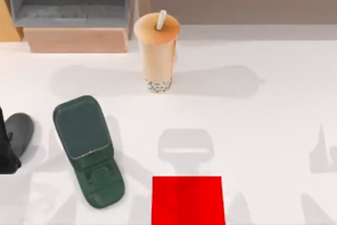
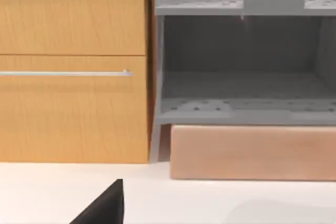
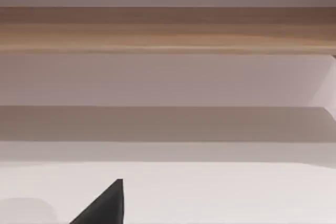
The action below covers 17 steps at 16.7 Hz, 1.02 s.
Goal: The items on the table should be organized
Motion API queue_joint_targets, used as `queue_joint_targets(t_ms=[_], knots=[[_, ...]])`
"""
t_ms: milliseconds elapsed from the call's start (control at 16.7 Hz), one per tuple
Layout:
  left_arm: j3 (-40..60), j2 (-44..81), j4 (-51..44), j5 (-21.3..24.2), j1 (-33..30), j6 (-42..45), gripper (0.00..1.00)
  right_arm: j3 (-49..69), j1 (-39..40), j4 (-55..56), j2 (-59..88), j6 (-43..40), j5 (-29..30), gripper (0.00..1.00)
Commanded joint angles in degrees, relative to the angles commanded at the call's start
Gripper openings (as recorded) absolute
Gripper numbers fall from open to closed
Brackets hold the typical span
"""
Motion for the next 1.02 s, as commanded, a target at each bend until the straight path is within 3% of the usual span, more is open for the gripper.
queue_joint_targets(t_ms=[240,480,1020], knots=[[1.79,1.84,-1.42,0.05,-0.02,0.14,1.00,0.00,0.00,0.00,0.00,0.00,0.00,1.00],[11.60,12.83,-9.29,0.10,0.09,0.99,1.00,0.00,0.00,0.00,0.00,0.00,0.00,1.00],[46.66,63.77,-37.99,-0.01,0.84,3.89,1.00,0.00,0.00,0.00,0.00,0.00,0.00,1.00]])
